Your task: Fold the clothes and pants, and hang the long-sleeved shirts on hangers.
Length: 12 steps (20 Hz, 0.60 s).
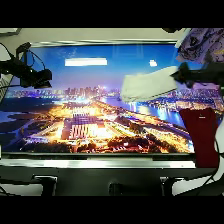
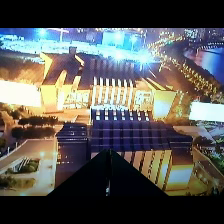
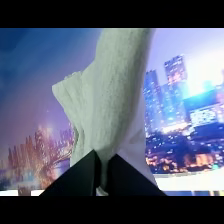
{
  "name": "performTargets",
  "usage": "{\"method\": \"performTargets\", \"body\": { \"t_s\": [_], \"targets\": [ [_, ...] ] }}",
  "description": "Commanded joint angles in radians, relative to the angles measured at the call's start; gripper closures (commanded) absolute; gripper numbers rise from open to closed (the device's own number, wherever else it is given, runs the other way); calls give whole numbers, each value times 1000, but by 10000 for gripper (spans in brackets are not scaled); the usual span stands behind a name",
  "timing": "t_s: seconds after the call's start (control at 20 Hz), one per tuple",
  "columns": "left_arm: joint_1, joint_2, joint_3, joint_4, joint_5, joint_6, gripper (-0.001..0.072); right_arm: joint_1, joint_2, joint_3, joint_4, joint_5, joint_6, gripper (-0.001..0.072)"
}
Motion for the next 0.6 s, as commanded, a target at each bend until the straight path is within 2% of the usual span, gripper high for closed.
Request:
{"method": "performTargets", "body": {
  "t_s": [0.0, 0.3, 0.55],
  "targets": [
    [0, 0, 0, 0, 0, 0, 689, -117, 49, 24, -87, -12, 89, 682],
    [1, 0, 0, 0, 0, 0, 689, -257, 172, 24, -241, -27, 212, 682],
    [0, 0, 0, 0, 0, 0, 689, -289, 266, 24, -441, -77, 294, 682]
  ]
}}
